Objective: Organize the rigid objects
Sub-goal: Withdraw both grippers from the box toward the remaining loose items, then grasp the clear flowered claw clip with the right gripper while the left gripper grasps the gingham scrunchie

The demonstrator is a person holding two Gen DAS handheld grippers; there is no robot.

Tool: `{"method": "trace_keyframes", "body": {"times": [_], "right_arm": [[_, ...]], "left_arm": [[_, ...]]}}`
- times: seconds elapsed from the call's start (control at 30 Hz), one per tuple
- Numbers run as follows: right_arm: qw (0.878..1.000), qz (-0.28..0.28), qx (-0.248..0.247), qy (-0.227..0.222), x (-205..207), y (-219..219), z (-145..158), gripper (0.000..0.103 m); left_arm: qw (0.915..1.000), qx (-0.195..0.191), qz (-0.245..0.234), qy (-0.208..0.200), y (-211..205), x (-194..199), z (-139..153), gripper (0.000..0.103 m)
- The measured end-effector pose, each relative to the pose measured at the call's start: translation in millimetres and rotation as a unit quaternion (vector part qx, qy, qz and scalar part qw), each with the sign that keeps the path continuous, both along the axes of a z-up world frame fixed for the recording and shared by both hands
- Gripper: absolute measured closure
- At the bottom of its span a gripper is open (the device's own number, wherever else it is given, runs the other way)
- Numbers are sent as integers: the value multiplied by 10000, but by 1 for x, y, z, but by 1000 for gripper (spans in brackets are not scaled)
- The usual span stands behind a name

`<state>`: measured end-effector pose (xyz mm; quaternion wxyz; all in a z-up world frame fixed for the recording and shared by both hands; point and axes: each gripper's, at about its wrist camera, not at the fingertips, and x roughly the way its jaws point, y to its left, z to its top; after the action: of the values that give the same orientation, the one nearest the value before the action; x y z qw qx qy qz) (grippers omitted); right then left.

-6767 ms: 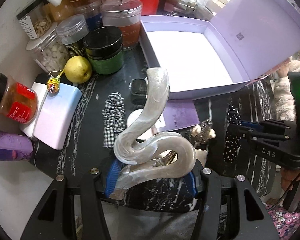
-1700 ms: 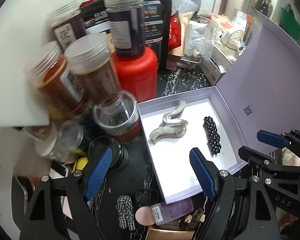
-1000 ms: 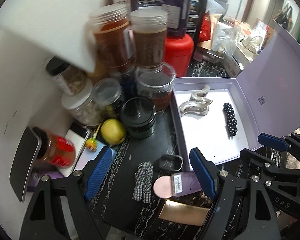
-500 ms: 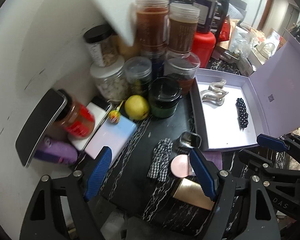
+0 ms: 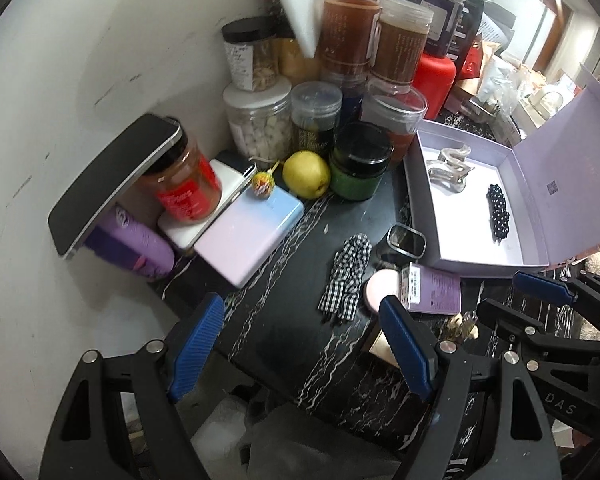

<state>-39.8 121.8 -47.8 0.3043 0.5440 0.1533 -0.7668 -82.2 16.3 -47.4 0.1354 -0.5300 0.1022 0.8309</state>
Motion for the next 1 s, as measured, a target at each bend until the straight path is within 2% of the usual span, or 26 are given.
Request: {"method": "trace_keyframes", "body": {"times": [0.6,0.7,1.0], "right_arm": [[9989,133,85,-434,23,7,-39,53],[9988,95,90,-470,23,9,-44,46],[9977,-204,-28,-647,12,26,-55,44]], "left_arm": [[9997,-57,59,-245,-9,17,-31,23],[9995,-31,26,-314,-7,16,-37,23],[9988,37,-122,-473,3,0,-55,23]]}}
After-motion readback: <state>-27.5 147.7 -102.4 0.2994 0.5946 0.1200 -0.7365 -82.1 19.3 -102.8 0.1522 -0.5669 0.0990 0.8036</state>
